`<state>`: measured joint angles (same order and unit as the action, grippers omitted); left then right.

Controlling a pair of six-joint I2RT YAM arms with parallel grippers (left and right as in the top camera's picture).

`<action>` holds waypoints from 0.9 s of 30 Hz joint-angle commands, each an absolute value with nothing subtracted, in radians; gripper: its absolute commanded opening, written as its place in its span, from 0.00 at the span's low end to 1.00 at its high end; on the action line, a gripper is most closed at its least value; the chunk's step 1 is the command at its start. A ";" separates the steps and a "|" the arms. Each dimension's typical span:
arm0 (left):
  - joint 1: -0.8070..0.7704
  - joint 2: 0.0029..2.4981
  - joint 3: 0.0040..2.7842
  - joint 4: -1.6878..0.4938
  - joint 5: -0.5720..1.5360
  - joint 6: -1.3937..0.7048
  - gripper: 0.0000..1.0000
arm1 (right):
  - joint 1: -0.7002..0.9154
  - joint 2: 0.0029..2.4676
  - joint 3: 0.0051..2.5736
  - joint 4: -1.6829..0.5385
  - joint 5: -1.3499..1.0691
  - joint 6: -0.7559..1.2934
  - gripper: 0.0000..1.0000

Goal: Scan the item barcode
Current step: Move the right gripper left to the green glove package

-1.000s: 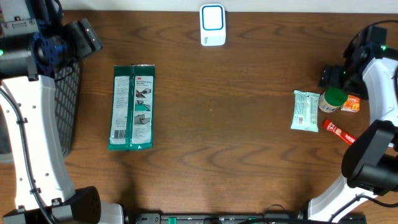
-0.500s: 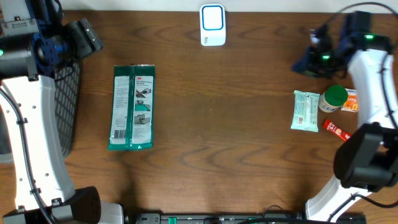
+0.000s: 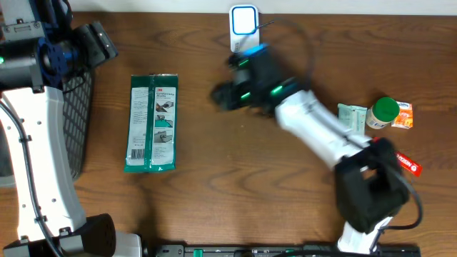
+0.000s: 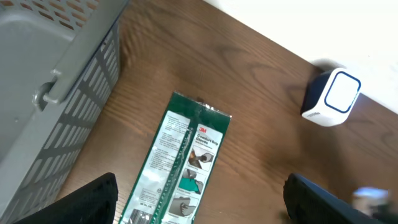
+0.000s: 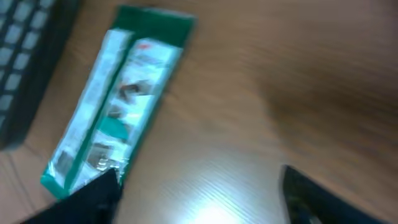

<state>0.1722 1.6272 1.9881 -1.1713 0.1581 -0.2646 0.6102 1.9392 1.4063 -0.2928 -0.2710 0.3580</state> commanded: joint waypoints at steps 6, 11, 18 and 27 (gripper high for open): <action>0.176 1.630 1.993 -1.174 0.164 -0.256 0.85 | 0.847 2.123 1.385 -0.102 -0.053 0.417 0.95; 0.176 1.630 1.993 -1.174 0.164 -0.256 0.85 | 0.879 2.148 1.385 -0.086 0.047 0.411 0.99; 0.176 1.630 1.993 -1.174 0.168 -0.259 0.85 | 0.848 2.147 1.385 -0.115 -0.013 0.451 0.99; 0.169 1.635 1.993 -1.227 0.263 -0.262 0.80 | 0.725 2.143 1.386 -0.148 -0.299 0.448 0.82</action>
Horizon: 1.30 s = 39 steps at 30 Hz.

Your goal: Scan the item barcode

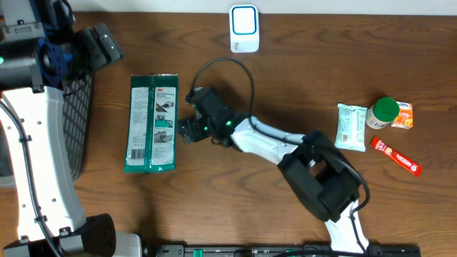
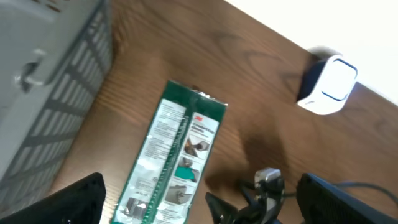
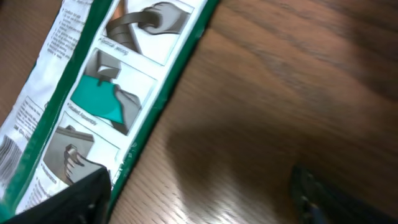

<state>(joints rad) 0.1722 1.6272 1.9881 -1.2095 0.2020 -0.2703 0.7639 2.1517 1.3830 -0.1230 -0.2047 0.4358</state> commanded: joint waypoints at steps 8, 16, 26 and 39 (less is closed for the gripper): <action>0.065 1.674 1.838 -1.272 0.090 -0.278 0.08 | 0.627 2.143 1.386 -0.180 -0.420 0.448 0.66; 0.036 1.744 1.568 -1.128 -0.102 -0.388 0.09 | 0.595 2.143 1.386 -0.220 -0.453 0.448 0.72; 0.038 1.837 1.488 -0.959 -0.098 -0.328 0.07 | 0.595 2.143 1.386 -0.227 -0.448 0.414 0.73; 0.041 2.072 1.419 -0.817 -0.099 -0.266 0.07 | 0.561 2.143 1.386 -0.288 -0.487 0.456 0.70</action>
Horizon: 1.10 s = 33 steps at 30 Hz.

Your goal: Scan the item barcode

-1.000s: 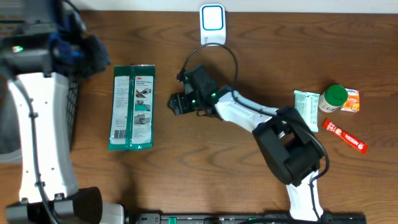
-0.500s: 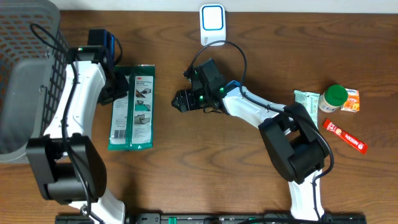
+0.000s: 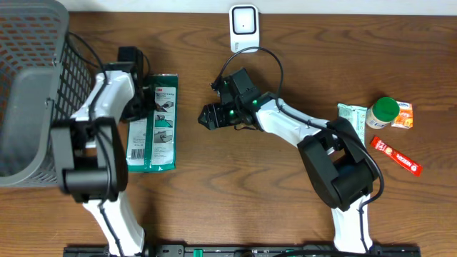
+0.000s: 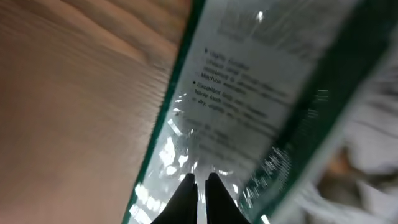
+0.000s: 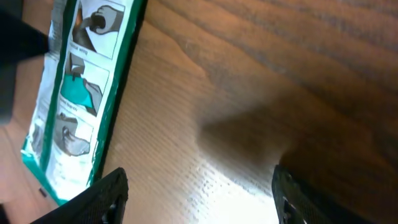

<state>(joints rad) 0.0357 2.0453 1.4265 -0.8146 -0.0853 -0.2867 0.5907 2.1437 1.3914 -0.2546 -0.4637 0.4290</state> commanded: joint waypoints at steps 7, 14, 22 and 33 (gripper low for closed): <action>0.028 2.114 1.419 -0.835 0.011 -0.254 0.07 | 0.443 2.143 1.385 -0.365 -0.725 0.439 0.74; -0.031 2.114 1.419 -0.834 0.269 -0.233 0.07 | 0.408 2.143 1.385 -0.466 -0.742 0.395 0.79; -0.124 2.104 1.435 -0.818 0.321 -0.233 0.07 | 0.419 2.143 1.385 -0.465 -0.742 0.395 0.80; -0.121 1.987 1.477 -0.795 -0.036 -0.237 0.07 | 0.425 2.143 1.385 -0.508 -0.742 0.396 0.83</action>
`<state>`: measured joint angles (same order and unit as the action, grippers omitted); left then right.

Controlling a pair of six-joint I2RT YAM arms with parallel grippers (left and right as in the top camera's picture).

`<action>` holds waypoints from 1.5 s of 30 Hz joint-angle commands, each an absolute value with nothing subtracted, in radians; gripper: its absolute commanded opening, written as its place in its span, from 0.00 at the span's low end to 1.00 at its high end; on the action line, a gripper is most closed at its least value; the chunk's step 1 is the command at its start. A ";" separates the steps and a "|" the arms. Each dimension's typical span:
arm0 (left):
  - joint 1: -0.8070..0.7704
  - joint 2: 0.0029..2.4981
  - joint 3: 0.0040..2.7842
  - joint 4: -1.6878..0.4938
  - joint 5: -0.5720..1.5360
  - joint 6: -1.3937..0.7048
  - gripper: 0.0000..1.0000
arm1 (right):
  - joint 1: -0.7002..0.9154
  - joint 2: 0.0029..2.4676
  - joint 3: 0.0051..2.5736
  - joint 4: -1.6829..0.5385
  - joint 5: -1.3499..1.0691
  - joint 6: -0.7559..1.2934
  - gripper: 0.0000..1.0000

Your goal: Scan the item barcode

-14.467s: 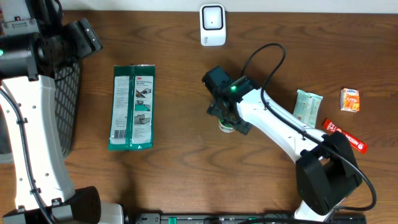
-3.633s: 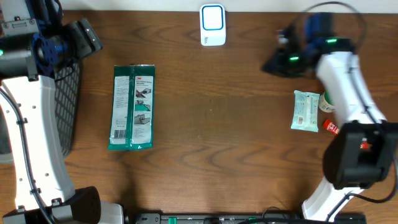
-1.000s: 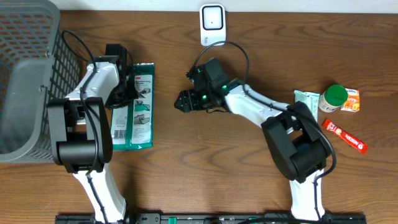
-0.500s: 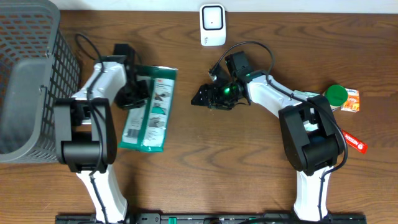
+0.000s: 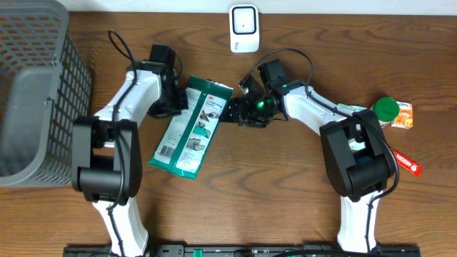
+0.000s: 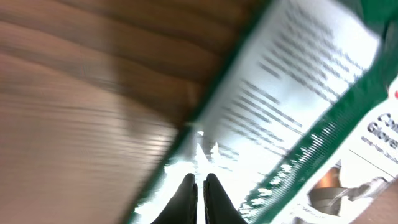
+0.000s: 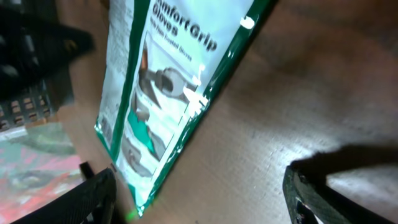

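Note:
The green and white glove packet lies slantwise left of the table's middle, its top end pointing up and right. My left gripper is shut on the packet's upper left edge; in the left wrist view the gripper has its fingertips pinched together on the shiny film of the packet. My right gripper is open beside the packet's top right corner. In the right wrist view the gripper is empty, with the packet ahead of it. The white barcode scanner stands at the back edge.
A grey mesh basket fills the far left. At the right lie a green-lidded jar, a pale wipes pack, a small orange packet and a red tube.
The packet has shifted right and turned, its top end now toward the right gripper, with the left gripper still shut on its edge. The right gripper has moved slightly right and stays open.
First the packet lay straight at the left, the left gripper open by the basket and the right gripper near the scanner. Then the right gripper was beside the packet. Then the left gripper was shut on the packet's left edge. Now the packet sits slanted, nearer the middle.

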<state>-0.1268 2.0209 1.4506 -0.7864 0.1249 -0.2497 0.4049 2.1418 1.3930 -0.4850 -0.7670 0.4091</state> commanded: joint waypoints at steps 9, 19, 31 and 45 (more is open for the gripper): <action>-0.121 2.061 1.387 -0.747 -0.060 -0.249 0.07 | 0.485 2.143 1.380 -0.551 -0.685 0.438 0.83; -0.121 2.093 1.326 -0.763 0.001 -0.248 0.07 | 0.543 2.144 1.221 -0.312 -0.694 0.632 0.79; -0.145 2.093 1.326 -0.813 0.150 -0.248 0.08 | 0.545 2.144 1.039 0.081 -0.837 0.736 0.77; -0.248 2.093 1.326 -0.830 0.150 -0.249 0.08 | 0.603 2.144 1.039 0.299 -0.760 0.735 0.66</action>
